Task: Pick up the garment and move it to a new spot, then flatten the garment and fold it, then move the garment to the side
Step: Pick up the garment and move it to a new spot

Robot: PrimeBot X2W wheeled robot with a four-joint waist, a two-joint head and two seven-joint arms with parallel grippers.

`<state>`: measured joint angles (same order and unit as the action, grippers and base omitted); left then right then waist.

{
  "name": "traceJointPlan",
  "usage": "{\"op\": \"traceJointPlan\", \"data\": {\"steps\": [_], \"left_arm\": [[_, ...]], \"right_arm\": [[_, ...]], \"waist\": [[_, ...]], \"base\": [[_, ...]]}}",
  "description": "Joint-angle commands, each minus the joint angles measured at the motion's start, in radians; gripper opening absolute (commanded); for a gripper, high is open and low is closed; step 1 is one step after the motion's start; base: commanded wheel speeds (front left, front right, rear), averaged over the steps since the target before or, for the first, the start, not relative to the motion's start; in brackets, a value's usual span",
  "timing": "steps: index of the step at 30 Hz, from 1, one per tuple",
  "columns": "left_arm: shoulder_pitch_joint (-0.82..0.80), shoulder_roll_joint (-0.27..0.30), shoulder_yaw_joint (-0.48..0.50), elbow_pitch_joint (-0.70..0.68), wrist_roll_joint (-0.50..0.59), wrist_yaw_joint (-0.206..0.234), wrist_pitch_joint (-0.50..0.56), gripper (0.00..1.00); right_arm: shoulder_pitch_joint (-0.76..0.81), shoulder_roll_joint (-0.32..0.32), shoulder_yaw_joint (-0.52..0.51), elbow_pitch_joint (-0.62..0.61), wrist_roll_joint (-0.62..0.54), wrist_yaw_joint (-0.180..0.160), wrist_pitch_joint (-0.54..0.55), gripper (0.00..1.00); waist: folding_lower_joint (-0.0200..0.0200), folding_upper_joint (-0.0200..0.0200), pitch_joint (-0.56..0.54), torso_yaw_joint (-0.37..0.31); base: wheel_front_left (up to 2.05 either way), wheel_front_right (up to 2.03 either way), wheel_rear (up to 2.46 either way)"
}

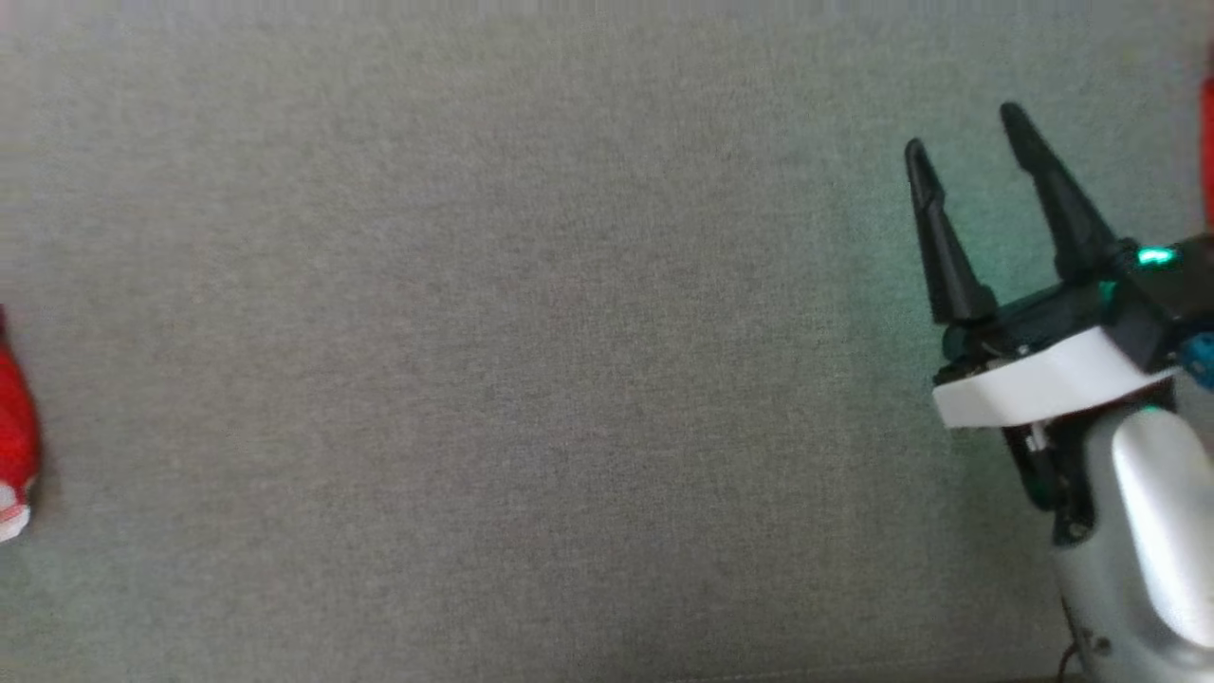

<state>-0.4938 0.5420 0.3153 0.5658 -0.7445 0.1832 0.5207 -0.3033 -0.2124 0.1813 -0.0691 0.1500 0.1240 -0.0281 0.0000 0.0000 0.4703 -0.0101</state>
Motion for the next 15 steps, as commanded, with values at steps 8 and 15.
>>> {"op": "traceJointPlan", "data": {"steps": [8,15], "left_arm": [[-0.078,0.171,-0.044,-0.285,0.074,-0.071,-0.034,0.0],[-0.193,0.116,-0.21,-0.53,0.076,-0.124,0.03,0.0]], "right_arm": [[0.059,0.036,0.034,0.06,0.036,0.007,-0.053,1.0],[0.105,0.052,0.019,0.083,0.047,0.007,-0.061,1.0]], "waist": [[0.0,0.0,-0.252,0.001],[0.0,0.0,-0.355,-0.05]], "base": [[0.0,0.0,0.0],[0.0,0.0,0.0]]}}
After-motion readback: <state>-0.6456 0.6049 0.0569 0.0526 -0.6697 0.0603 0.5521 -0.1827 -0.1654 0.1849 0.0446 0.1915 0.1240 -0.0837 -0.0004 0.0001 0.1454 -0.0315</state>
